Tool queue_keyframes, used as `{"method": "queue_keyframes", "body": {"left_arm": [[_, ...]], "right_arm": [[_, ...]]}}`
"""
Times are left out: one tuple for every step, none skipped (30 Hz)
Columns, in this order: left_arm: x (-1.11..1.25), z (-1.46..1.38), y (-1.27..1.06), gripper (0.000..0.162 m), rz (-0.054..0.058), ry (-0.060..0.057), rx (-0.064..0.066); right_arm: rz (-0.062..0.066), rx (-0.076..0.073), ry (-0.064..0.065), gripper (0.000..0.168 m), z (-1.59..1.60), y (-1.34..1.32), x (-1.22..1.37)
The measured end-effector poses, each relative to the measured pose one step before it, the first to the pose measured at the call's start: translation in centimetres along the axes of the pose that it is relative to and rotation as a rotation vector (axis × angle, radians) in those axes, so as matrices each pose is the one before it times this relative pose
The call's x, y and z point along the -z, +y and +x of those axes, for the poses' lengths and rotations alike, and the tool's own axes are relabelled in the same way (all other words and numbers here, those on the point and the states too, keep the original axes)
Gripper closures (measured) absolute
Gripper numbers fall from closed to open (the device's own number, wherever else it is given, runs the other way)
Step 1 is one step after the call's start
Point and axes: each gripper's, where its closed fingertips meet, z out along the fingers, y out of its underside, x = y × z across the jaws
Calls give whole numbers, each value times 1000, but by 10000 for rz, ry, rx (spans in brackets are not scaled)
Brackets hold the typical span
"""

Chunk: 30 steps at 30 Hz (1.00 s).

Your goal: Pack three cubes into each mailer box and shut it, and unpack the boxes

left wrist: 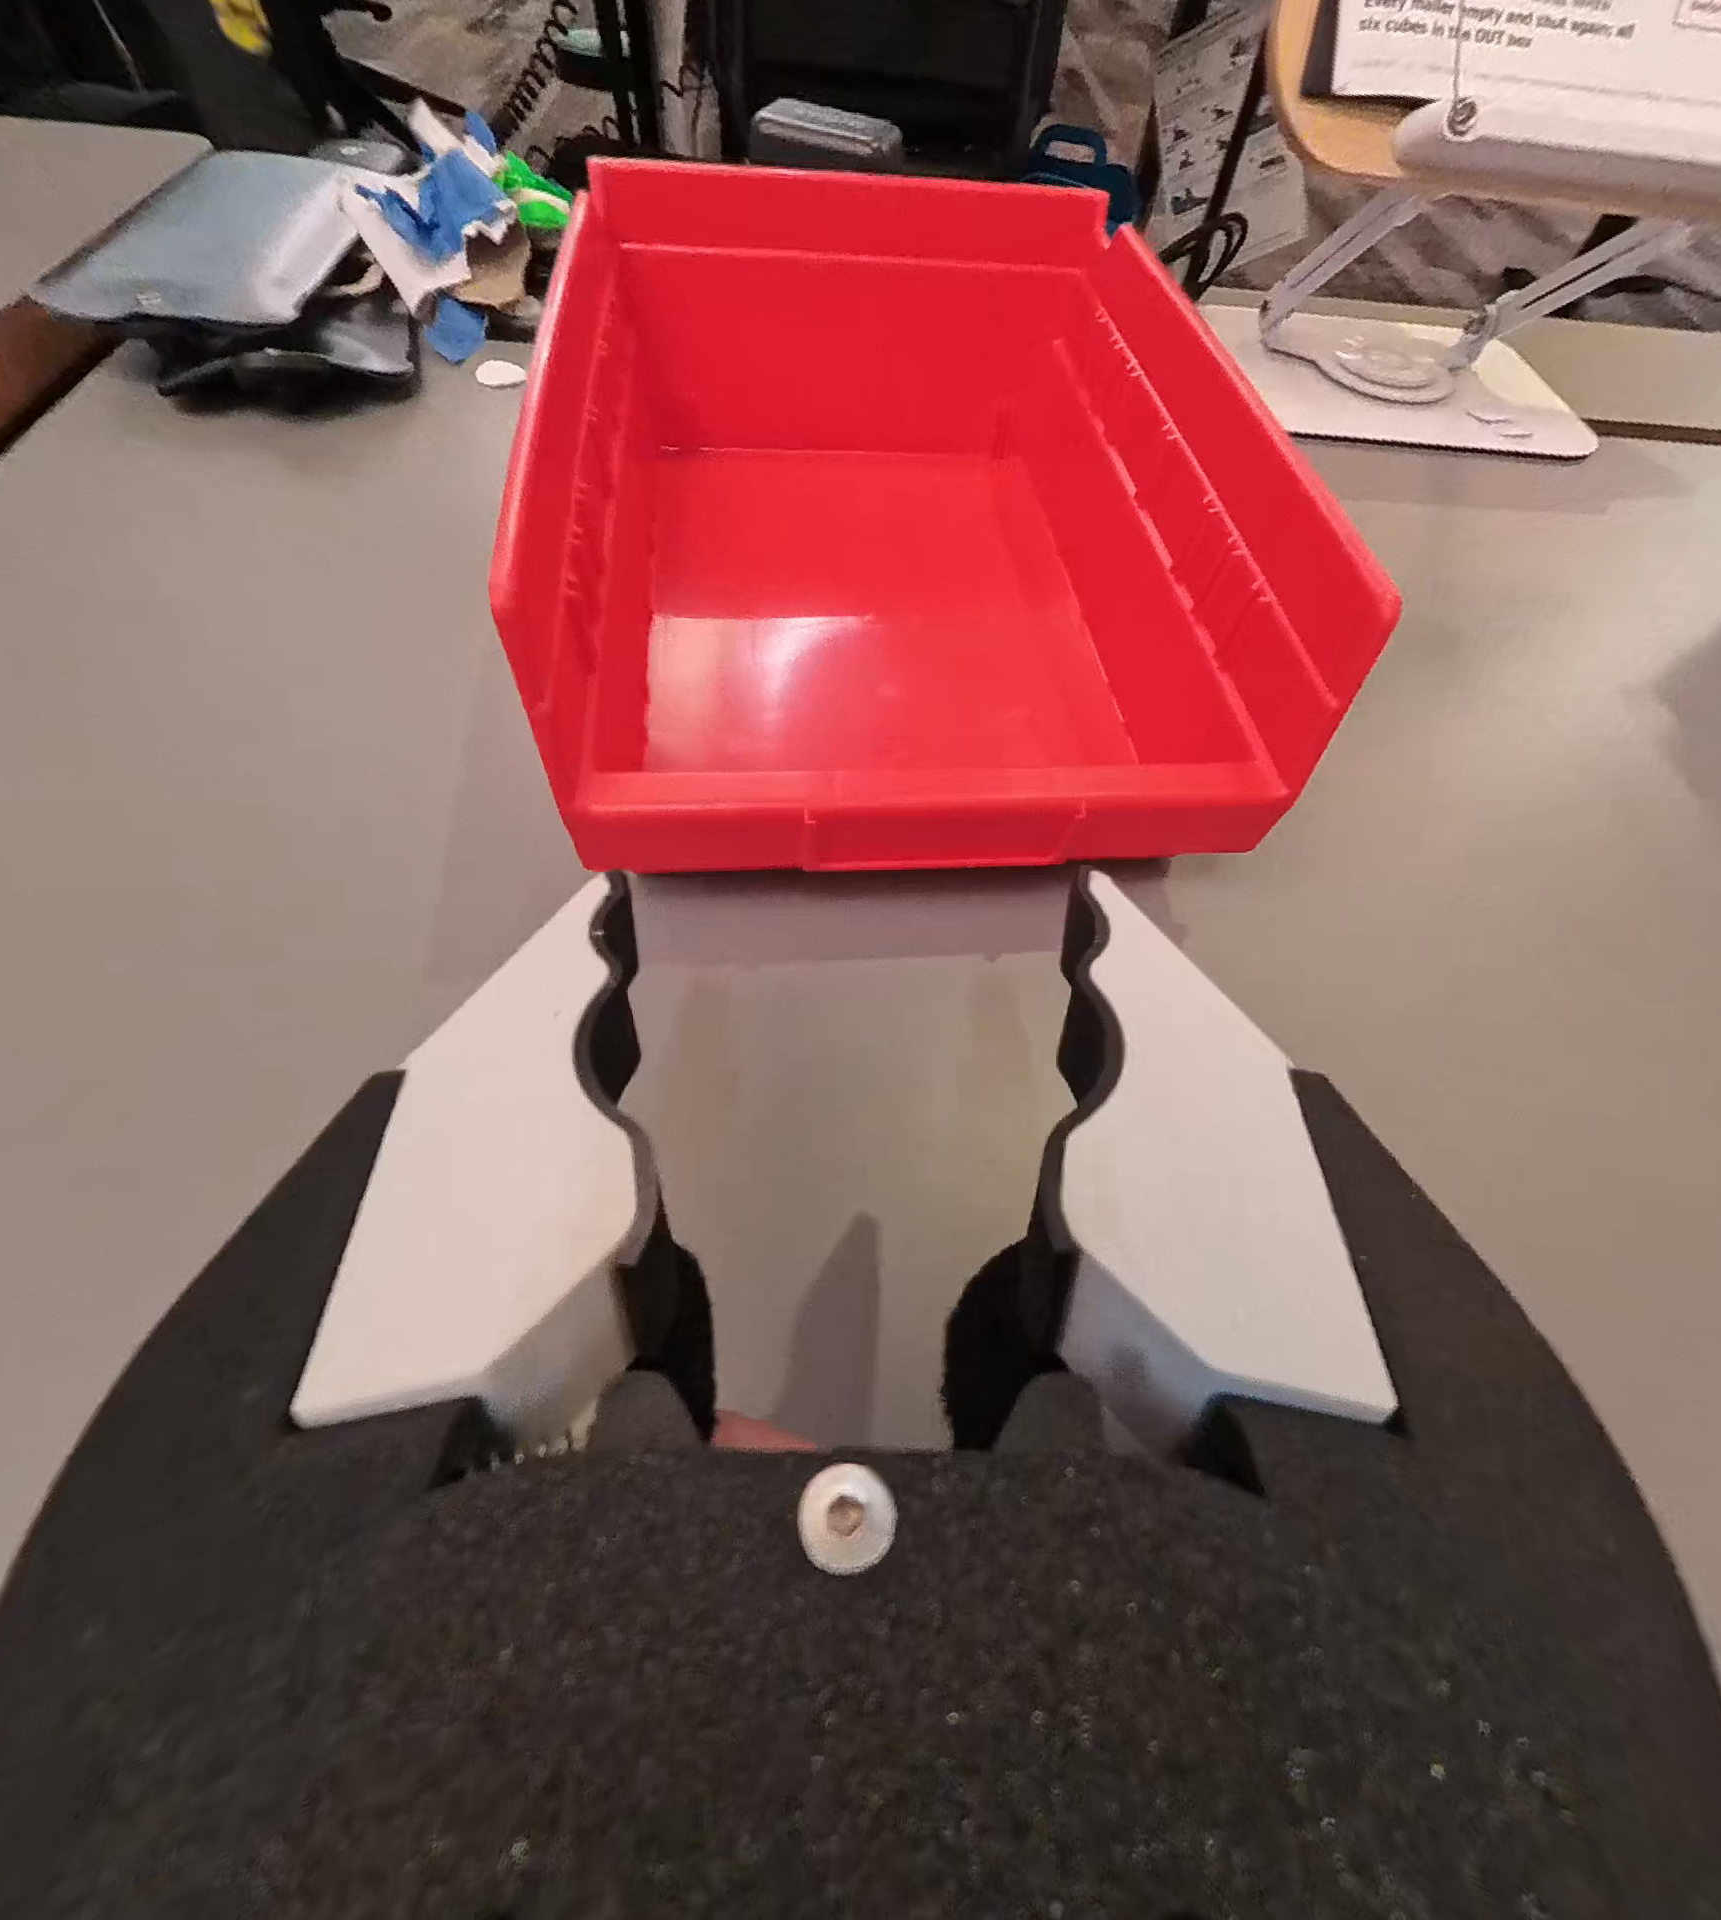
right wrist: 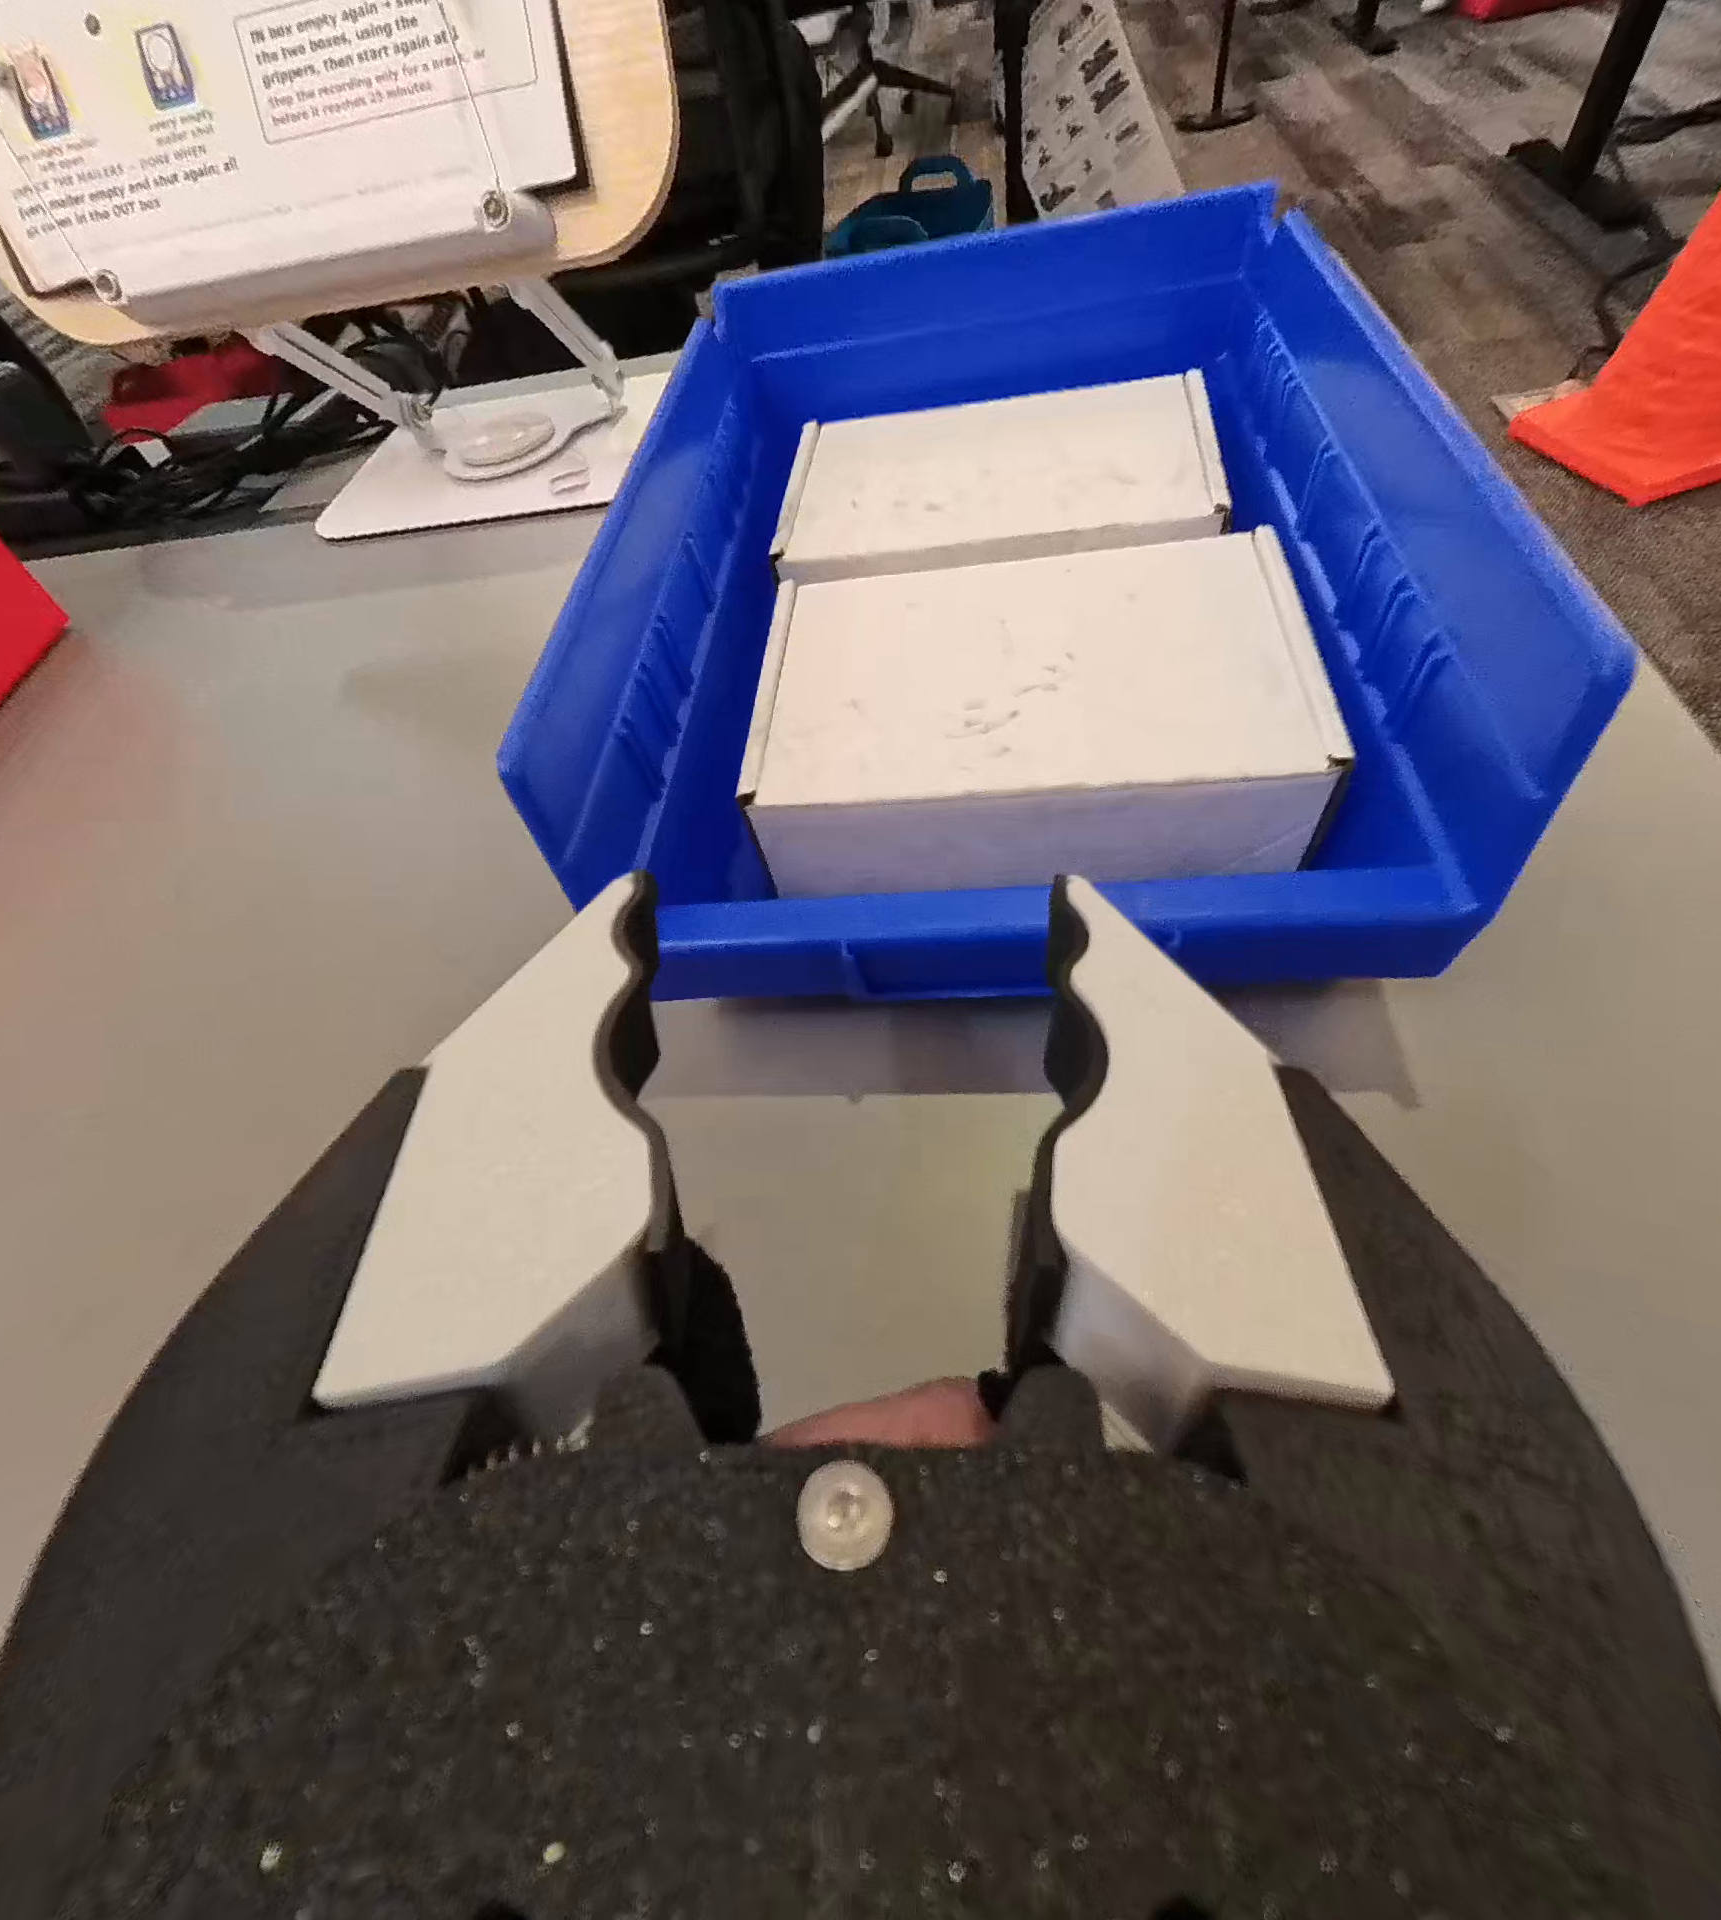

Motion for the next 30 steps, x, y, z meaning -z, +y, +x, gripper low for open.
{"method": "queue_keyframes", "body": {"left_arm": [[64, -17, -85, 84, 57, -161, -250], [77, 32, -100, 85, 65, -134, -301], [50, 53, -116, 85, 74, -121, -308], [20, 14, -89, 84, 54, -151, -261], [-3, -86, -46, 80, 10, -199, -179], [-16, 34, 62, 78, -65, -98, -137], [-29, 188, 131, 78, -101, 28, -77], [-19, 246, 131, 79, -103, 81, -4], [-18, 218, 154, 81, -98, 80, 43], [-11, 129, 170, 83, -99, 23, 33], [-20, -25, 162, 85, -57, -73, -42], [-18, -98, 94, 87, 22, -136, -107], [-32, -88, 23, 86, 91, -156, -149], [-24, -58, 7, 88, 108, -153, -182], [-25, 74, 2, 90, 89, -87, -186], [-11, 177, -12, 91, 56, -11, -150], [-3, 231, -1, 91, 11, 27, -101], [-11, 225, 4, 92, -18, 38, -54], [-22, 235, -17, 92, -5, 65, -22], [-54, 246, -22, 92, 10, 78, -10], [-60, 288, 52, 93, -41, 101, 0], [-51, 394, 72, 95, -77, 175, 5], [-66, 357, -7, 95, -33, 119, 43], [-52, 389, -97, 96, 6, 93, 56], [-16, 600, -265, 97, 58, 137, 33], [-18, 984, -525, 100, 155, 239, -3], [-71, 1465, -798, 103, 248, 367, -46], [-227, 1893, -1032, 103, 291, 431, -108], [-450, 2338, -1139, 102, 261, 503, -222], [-697, 2738, -1169, 100, 199, 574, -269]], "right_arm": [[-122, 5, -42, 94, -90, 348, -30], [-125, 41, 103, 94, 84, 289, 34], [-12, 59, 53, 94, 14, 55, 107], [83, 77, 9, 94, -40, -105, 127], [88, 58, 56, 94, 52, -126, 115], [76, 37, 21, 95, 25, -112, 78], [43, 6, -2, 95, 13, -48, 31], [-2, -45, 0, 95, 38, 10, -7], [-7, -79, -10, 95, 33, 5, -21], [11, -87, -15, 96, 11, -28, -1], [14, -73, -9, 96, 22, -21, -3], [-17, -42, 15, 97, 47, 31, 0], [-38, -1, 28, 97, 45, 66, 7], [-33, 23, 19, 97, 6, 66, 29], [-12, 23, -7, 97, -57, 37, 55], [2, 12, -27, 97, -97, 22, 57], [7, 9, -20, 97, -95, 28, 54], [14, 9, -18, 97, -92, -7, 44], [29, 14, -15, 97, -91, -31, 50], [38, 17, -12, 98, -87, -62, 51], [31, 31, -14, 98, -92, -43, 48], [19, 56, -10, 98, -95, -16, 45], [11, 63, 5, 98, -62, 6, 55], [28, 49, 29, 98, -21, -25, 59], [48, 49, 21, 98, -8, -73, 61], [42, 49, 23, 98, 22, -65, 48], [36, 53, 51, 98, 101, -78, 71], [64, 48, 81, 98, 200, -116, 76], [74, 48, 63, 98, 199, -134, 92], [66, 53, 54, 98, 201, -129, 117]]}}
